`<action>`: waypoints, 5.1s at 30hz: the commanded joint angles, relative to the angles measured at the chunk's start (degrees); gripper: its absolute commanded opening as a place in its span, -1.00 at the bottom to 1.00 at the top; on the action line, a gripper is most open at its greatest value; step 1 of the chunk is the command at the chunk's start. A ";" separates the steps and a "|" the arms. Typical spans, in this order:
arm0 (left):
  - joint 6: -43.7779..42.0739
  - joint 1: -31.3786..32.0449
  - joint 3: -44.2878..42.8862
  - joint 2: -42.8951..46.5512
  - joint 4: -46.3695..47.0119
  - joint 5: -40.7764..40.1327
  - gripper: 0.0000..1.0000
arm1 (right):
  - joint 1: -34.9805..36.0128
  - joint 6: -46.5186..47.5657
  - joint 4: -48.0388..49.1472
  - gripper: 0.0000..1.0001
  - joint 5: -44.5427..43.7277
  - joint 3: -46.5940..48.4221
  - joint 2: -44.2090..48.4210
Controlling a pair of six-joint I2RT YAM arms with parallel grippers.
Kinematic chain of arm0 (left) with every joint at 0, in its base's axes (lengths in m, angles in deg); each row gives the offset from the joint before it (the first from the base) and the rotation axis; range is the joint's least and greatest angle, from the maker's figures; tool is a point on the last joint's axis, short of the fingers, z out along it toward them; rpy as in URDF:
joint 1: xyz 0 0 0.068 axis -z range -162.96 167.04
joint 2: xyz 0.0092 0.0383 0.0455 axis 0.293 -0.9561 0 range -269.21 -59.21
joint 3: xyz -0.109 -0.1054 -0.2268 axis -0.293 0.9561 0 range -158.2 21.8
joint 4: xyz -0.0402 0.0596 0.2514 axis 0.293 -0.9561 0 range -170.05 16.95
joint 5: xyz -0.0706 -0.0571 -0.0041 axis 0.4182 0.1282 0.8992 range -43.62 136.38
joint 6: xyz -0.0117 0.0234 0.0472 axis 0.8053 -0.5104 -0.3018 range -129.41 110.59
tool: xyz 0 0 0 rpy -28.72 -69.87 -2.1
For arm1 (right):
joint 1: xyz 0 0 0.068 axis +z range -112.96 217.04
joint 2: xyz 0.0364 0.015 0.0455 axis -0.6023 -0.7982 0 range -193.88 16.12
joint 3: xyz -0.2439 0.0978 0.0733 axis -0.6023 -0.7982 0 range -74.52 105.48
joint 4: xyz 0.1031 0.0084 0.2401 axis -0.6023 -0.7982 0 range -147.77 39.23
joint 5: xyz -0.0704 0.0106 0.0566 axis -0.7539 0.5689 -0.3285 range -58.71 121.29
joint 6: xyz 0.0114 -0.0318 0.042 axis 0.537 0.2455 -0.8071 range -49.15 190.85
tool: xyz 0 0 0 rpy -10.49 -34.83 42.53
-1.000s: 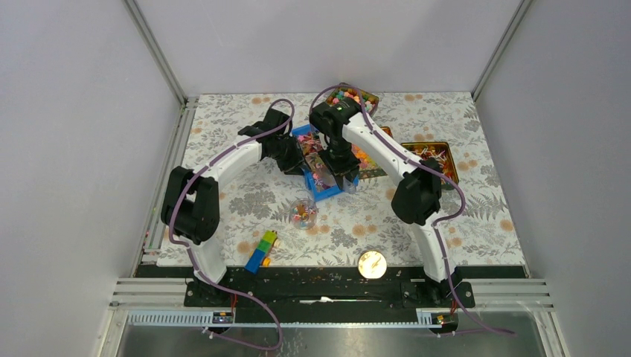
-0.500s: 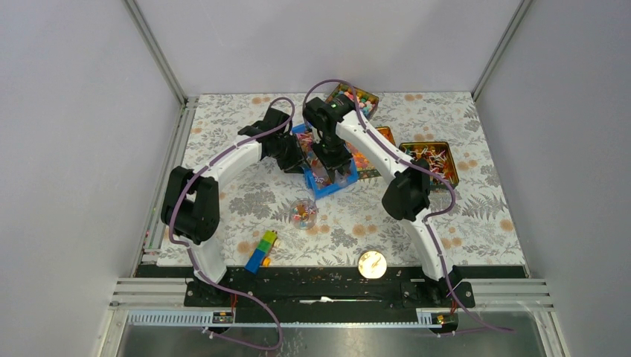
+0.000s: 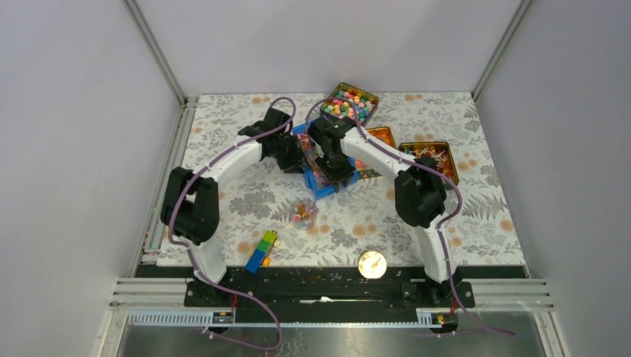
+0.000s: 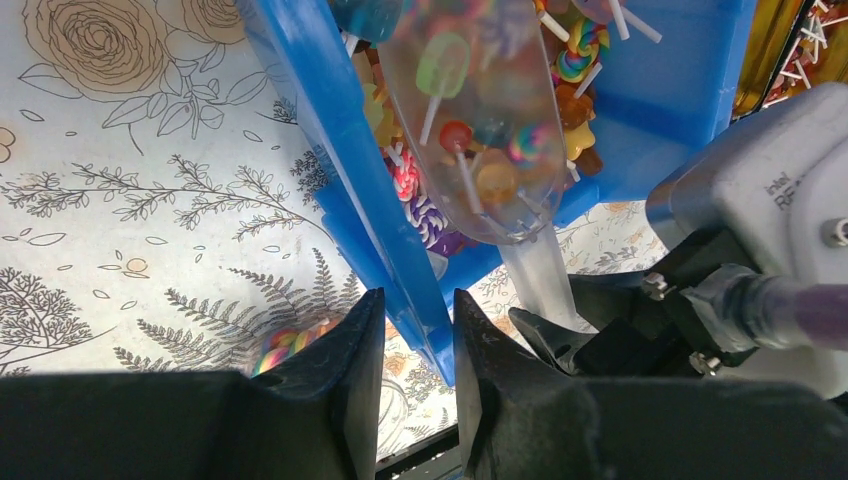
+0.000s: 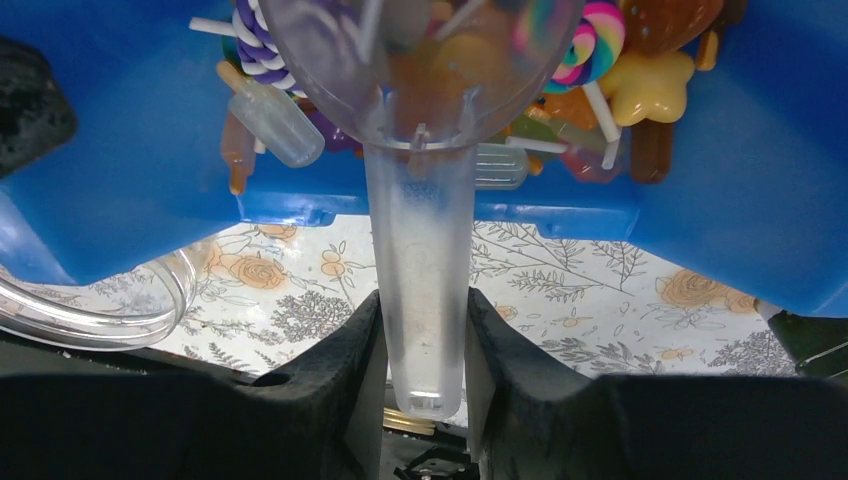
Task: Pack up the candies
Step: Scoop the fake candies from the storage box, then place the fake candies in the packing bottle.
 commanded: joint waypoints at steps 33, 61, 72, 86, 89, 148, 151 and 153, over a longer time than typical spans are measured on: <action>-0.47 -1.75 9.48 15.55 -0.76 0.50 0.32 | -1.09 -0.46 -8.82 -1.00 6.34 -5.54 14.17; -0.69 -1.66 6.89 10.83 -1.42 2.58 0.33 | -1.08 -4.09 -31.07 -1.00 11.05 14.53 0.43; -6.02 -1.66 0.82 6.95 -7.66 -1.07 0.34 | -1.26 -4.96 -31.97 -1.00 12.65 14.46 -1.71; -10.26 -1.90 -4.40 3.74 -13.28 -5.80 0.37 | -4.88 -6.21 -32.50 -1.00 16.31 24.53 -12.34; -10.51 -2.05 -4.55 3.46 -13.23 -5.60 0.37 | -5.95 -6.31 -32.33 -1.00 17.01 28.35 -15.93; -4.69 -2.72 19.92 29.14 -0.78 0.35 0.56 | 4.97 3.20 -16.55 -1.00 11.87 -12.74 24.55; -4.48 -2.55 22.51 32.22 -0.57 1.25 0.56 | 7.50 3.05 -16.69 -1.00 13.29 -14.73 26.05; -4.42 -2.48 24.10 34.65 -0.58 1.68 0.57 | 8.88 2.96 -16.68 -1.00 14.08 -15.63 26.72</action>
